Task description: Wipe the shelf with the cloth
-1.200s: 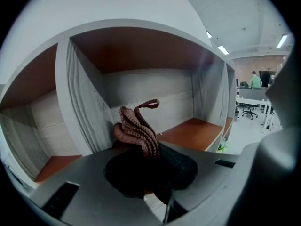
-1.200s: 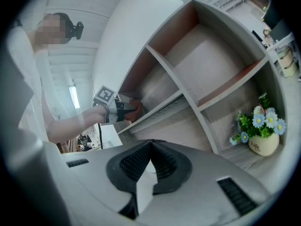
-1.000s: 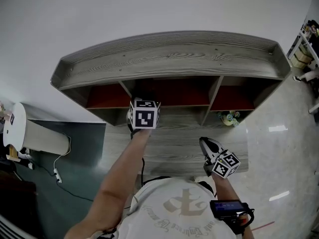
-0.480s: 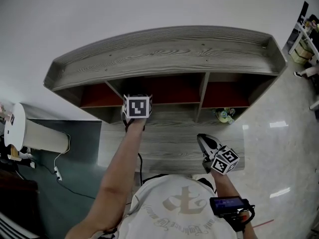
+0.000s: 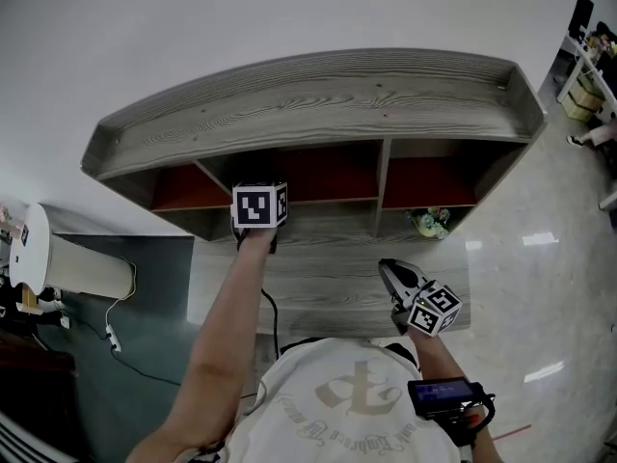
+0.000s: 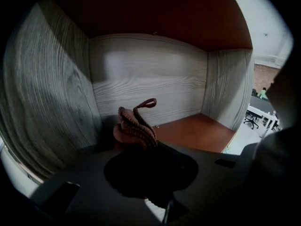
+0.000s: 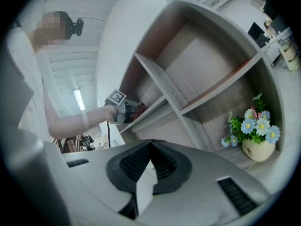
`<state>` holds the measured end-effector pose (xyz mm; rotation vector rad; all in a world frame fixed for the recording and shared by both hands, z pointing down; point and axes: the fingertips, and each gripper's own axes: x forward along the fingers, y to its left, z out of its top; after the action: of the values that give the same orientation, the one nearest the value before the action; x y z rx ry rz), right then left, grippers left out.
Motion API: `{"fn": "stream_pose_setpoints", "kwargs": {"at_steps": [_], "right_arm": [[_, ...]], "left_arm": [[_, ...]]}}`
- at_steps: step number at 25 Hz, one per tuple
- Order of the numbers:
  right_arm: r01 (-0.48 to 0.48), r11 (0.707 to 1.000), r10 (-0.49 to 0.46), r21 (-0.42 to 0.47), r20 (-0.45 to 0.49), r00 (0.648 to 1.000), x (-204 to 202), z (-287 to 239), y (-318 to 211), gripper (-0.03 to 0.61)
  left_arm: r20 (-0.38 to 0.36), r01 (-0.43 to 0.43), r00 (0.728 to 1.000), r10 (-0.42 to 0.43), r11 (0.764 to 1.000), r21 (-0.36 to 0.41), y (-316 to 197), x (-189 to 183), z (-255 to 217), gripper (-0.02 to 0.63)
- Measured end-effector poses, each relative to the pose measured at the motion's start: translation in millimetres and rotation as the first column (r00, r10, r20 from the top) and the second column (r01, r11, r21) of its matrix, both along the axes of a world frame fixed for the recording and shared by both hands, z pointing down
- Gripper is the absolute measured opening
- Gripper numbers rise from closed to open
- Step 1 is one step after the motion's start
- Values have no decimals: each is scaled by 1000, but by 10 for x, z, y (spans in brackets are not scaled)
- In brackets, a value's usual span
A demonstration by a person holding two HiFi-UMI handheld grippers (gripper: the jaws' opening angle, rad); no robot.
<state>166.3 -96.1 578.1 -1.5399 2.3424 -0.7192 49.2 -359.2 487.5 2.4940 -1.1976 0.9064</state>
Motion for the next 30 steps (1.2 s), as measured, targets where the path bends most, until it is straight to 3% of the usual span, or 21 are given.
{"fn": "stream_pose_setpoints", "kwargs": {"at_steps": [6,25,30], "right_arm": [[-11,1000,11,-9,0,1000,102,43,113,5],[-45,999,45,-19,14,999,532,123,455,5],[-54,998,54,-23,16,998,668,140,591,5]], "left_arm": [[-14,-81,997,81,997,-4,141,349,22,64],[-19,-164,986,164,986,-9,469,1124,-14,64],[-16,-222,975,221,975,-6,585,1338,-12,64]]}}
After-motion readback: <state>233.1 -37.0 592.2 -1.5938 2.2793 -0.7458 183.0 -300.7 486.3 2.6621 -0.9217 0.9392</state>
